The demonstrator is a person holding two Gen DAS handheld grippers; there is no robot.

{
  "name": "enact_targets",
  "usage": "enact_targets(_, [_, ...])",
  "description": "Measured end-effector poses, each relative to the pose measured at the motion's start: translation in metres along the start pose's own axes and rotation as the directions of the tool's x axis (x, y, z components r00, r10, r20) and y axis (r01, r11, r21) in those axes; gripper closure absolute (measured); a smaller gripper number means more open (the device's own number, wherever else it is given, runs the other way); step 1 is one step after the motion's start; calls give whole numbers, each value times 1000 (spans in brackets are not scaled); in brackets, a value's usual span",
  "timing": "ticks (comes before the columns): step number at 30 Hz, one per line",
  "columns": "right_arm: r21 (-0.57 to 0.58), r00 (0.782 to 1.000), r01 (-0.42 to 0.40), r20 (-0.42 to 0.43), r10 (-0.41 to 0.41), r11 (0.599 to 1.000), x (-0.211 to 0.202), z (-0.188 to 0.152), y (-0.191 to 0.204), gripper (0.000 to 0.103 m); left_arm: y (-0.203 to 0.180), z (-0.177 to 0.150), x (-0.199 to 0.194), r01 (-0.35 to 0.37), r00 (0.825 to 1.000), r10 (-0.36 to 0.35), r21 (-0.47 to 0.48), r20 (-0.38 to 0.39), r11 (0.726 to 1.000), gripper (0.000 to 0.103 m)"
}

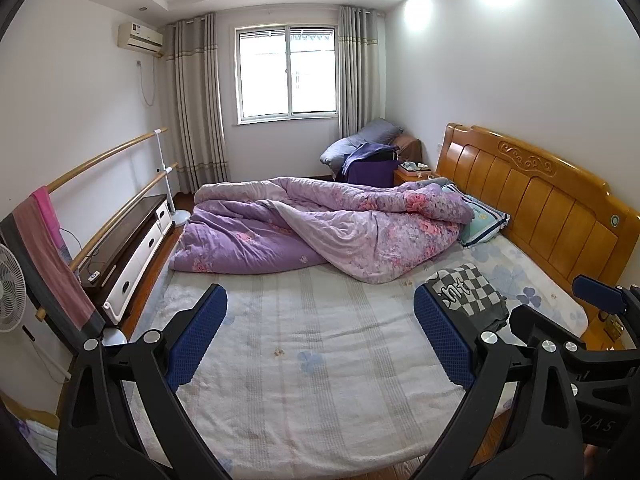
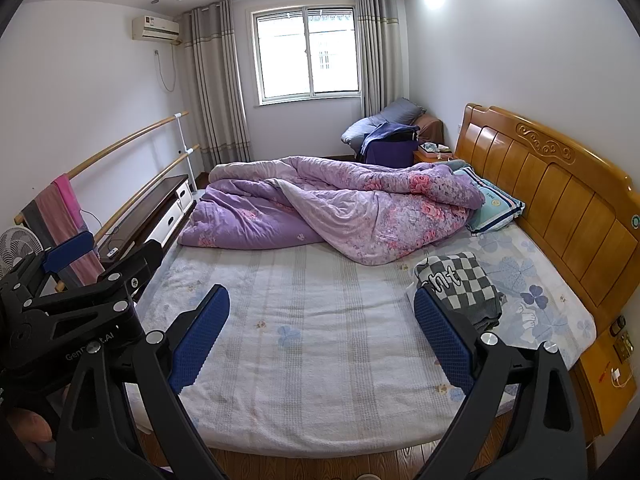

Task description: Fold large clothes

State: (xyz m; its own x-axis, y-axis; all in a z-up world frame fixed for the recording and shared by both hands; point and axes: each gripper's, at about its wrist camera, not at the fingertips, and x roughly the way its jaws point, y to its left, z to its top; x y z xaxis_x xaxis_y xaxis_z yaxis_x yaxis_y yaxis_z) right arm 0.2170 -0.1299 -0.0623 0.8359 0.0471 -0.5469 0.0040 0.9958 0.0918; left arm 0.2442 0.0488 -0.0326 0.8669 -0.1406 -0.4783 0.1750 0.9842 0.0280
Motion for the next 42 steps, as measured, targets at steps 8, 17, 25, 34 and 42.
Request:
enact_targets(8, [-1, 1000, -1, -4, 1, 1000, 1, -1, 0, 13, 3, 0, 2, 2, 1000, -2, -2, -4, 1000, 8])
enact_targets(17, [0, 1000, -3, -5, 3, 1000, 1, -1, -1, 13, 5, 0, 3, 0, 1000, 0, -1, -4, 1000, 8])
enact_targets(25, [-1, 1000, 1, -8, -1, 1000, 2, -1, -3, 13, 7, 0, 3, 3, 1000, -3, -2, 0, 1000, 8])
enact_targets(34, [-1, 1000, 1, -11, -1, 1000, 2, -1, -5, 13, 7, -1, 3, 3, 1000, -3, -1, -1, 1000, 8])
enact_targets(42, [-1, 1000, 1, -10, -1, 1000, 1, -1, -7, 13, 7, 0, 3, 5, 1000, -5, -2, -1, 1000, 8])
